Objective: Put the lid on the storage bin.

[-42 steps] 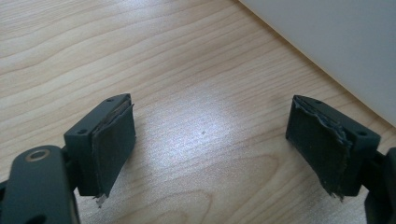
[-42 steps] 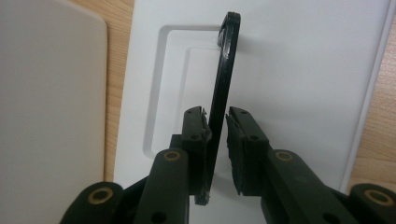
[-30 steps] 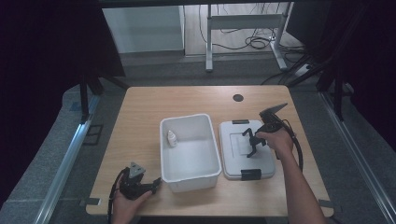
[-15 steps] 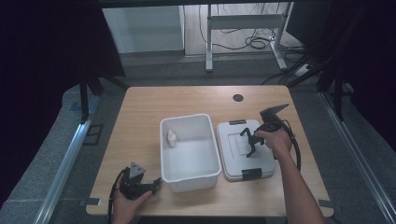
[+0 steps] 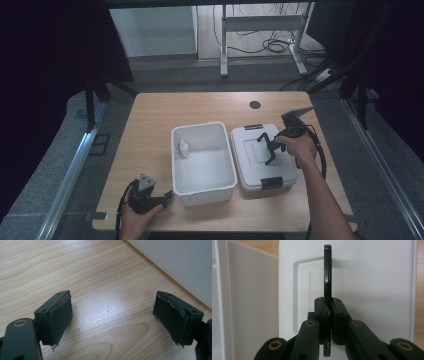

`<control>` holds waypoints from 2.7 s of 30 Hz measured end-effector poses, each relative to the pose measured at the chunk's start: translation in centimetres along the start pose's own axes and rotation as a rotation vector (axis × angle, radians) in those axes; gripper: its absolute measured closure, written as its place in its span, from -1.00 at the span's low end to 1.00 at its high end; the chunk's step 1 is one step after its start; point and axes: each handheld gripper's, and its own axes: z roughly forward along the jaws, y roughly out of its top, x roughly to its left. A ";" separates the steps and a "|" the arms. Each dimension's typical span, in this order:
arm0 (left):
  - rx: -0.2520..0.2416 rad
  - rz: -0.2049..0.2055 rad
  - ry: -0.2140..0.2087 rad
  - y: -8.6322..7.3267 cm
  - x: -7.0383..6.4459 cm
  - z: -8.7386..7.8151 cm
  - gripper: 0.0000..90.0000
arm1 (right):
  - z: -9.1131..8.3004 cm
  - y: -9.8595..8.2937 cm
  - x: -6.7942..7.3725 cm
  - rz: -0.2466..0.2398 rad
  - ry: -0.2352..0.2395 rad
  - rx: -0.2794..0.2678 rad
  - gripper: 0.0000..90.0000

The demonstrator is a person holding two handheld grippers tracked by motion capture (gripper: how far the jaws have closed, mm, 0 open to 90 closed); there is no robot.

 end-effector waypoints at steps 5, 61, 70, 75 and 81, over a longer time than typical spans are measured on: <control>0.000 0.000 -0.001 0.0 0.0 0.0 -0.65 | -0.5 0.0 0.4 -0.022 0.005 -0.008 0.87; -0.001 0.007 -0.009 0.1 -0.5 0.1 -0.65 | -1.6 -0.3 3.3 -0.104 0.028 -0.027 0.87; -0.003 0.006 -0.012 0.1 -0.6 0.2 -0.65 | -1.7 -0.5 3.4 -0.112 0.032 -0.032 0.87; -0.004 0.006 -0.013 0.1 -0.6 0.2 -0.65 | -1.8 -0.5 3.5 -0.113 0.034 -0.034 0.87; -0.005 0.008 -0.014 0.1 -0.7 0.2 -0.65 | -1.9 -0.6 3.5 -0.118 0.033 -0.035 0.87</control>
